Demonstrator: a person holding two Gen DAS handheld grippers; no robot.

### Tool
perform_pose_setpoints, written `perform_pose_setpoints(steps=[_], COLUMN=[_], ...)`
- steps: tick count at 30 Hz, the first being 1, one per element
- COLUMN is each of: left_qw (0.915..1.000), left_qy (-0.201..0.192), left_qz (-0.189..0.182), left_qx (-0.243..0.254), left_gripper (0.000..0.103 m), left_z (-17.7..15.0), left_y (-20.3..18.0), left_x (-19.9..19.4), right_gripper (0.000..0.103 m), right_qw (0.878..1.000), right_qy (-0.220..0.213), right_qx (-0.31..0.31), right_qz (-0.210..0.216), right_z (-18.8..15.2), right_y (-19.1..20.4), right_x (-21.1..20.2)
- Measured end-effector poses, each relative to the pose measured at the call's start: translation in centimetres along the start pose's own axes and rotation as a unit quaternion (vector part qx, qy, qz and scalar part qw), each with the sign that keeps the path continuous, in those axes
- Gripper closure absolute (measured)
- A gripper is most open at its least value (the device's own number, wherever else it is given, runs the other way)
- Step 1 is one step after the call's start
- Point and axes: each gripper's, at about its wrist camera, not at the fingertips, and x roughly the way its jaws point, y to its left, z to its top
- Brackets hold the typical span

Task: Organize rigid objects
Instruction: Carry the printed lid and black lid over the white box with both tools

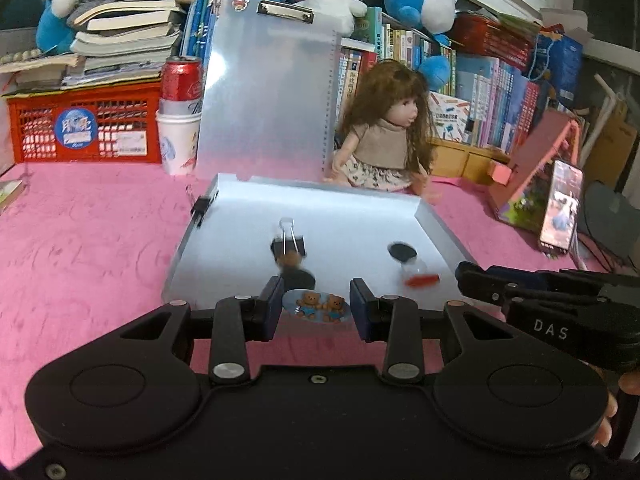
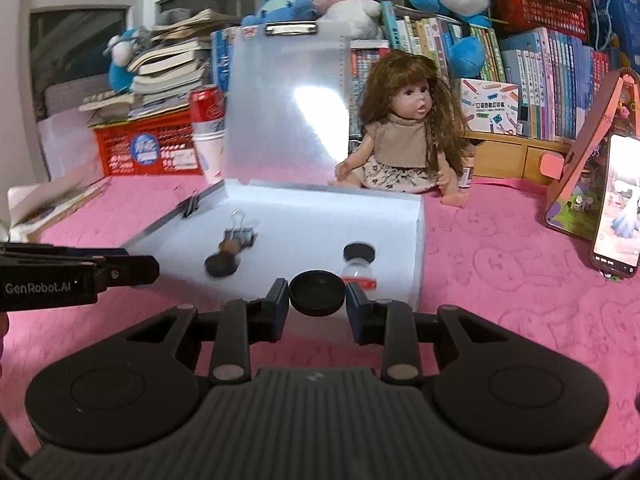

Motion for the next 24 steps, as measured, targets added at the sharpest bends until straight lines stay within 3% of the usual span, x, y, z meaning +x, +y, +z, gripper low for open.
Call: perform_pose_setpoints(steps=[8,14,24], left_qw=[0.9999,0.9977,0.9941], left_qy=[0.011,0.064,0.100], left_qz=[0.008,-0.003,0.010], left_qx=[0.004,-0.024,-0.040], left_gripper=[0.068,0.068,0.068], left_z=[5.1,7.0,8.0], left_y=[0.0,1.0,2.7], left_x=[5.5,10.9,16.4], right_gripper=[0.066,0.066,0.066], right_qw=[0.999,0.993,0.992], right_qy=[0.018,0.062,0.096], right_qx=[0.047,0.097,0.081], right_qz=[-0.015,-0.011,-0.022], right_z=[4.1,5.9,7.4], right_y=[-2.8,-5.1,-5.8], right_x=[4.2,7.7,12.0])
